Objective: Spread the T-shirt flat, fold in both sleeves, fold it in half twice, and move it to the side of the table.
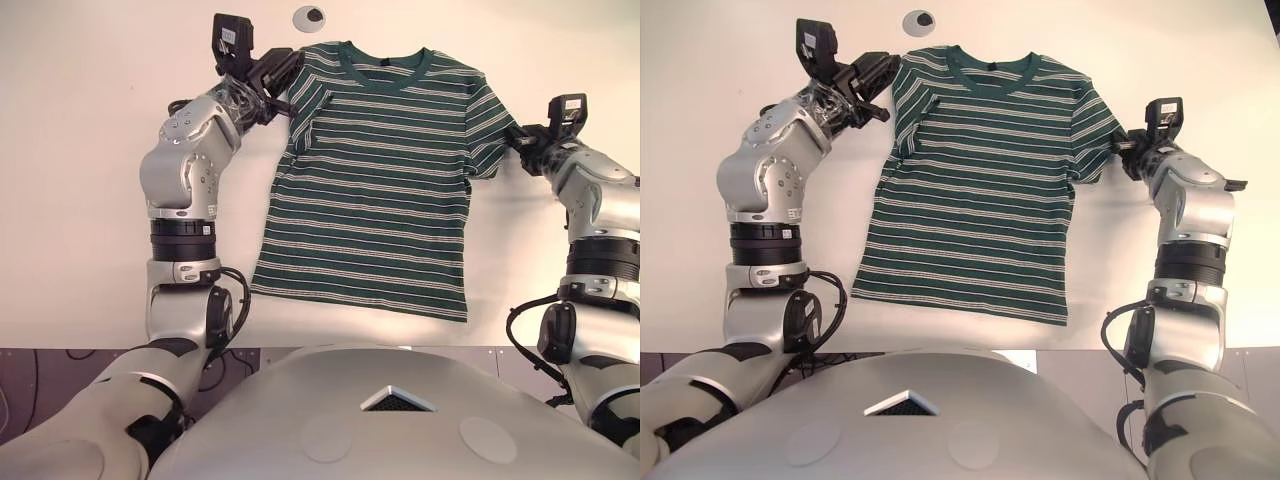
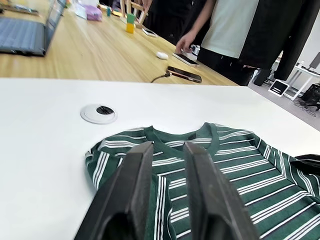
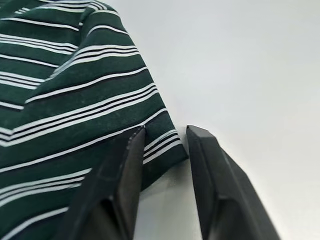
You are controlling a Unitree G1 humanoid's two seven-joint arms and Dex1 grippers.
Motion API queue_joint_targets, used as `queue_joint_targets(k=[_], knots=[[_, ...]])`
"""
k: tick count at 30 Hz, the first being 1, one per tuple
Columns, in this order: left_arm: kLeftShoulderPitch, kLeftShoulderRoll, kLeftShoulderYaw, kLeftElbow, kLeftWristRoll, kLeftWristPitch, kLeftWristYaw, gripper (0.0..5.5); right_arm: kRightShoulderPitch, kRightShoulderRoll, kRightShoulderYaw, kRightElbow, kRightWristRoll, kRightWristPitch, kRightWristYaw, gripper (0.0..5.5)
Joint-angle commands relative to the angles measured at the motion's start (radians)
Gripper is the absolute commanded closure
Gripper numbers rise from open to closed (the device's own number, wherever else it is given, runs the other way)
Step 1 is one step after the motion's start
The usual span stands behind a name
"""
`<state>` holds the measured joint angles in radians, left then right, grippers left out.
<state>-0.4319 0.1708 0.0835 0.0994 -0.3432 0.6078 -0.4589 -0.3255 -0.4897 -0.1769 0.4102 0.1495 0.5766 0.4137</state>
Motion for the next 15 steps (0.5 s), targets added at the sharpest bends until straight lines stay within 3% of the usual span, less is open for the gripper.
queue_joint_targets(k=[1, 5, 10, 15], knots=[[0.012, 0.017, 0.002, -0.039, -0.006, 0.013, 0.01, 4.48, 0.031, 0.005, 0.013, 0.052, -0.007, 0.018, 0.002, 4.76], [0.038, 0.033, 0.01, -0.041, -0.007, 0.001, 0.014, 4.48, -0.024, 0.007, -0.01, 0.02, 0.004, -0.022, -0.019, 5.49], [0.063, 0.039, 0.009, -0.036, -0.002, -0.014, 0.028, 4.48, -0.097, 0.002, 0.004, -0.108, 0.025, 0.059, -0.018, 5.49], [0.05, 0.031, 0.007, -0.002, -0.004, -0.028, 0.035, 4.48, -0.088, 0.074, 0.097, -0.244, 0.041, 0.216, -0.007, 5.49]])
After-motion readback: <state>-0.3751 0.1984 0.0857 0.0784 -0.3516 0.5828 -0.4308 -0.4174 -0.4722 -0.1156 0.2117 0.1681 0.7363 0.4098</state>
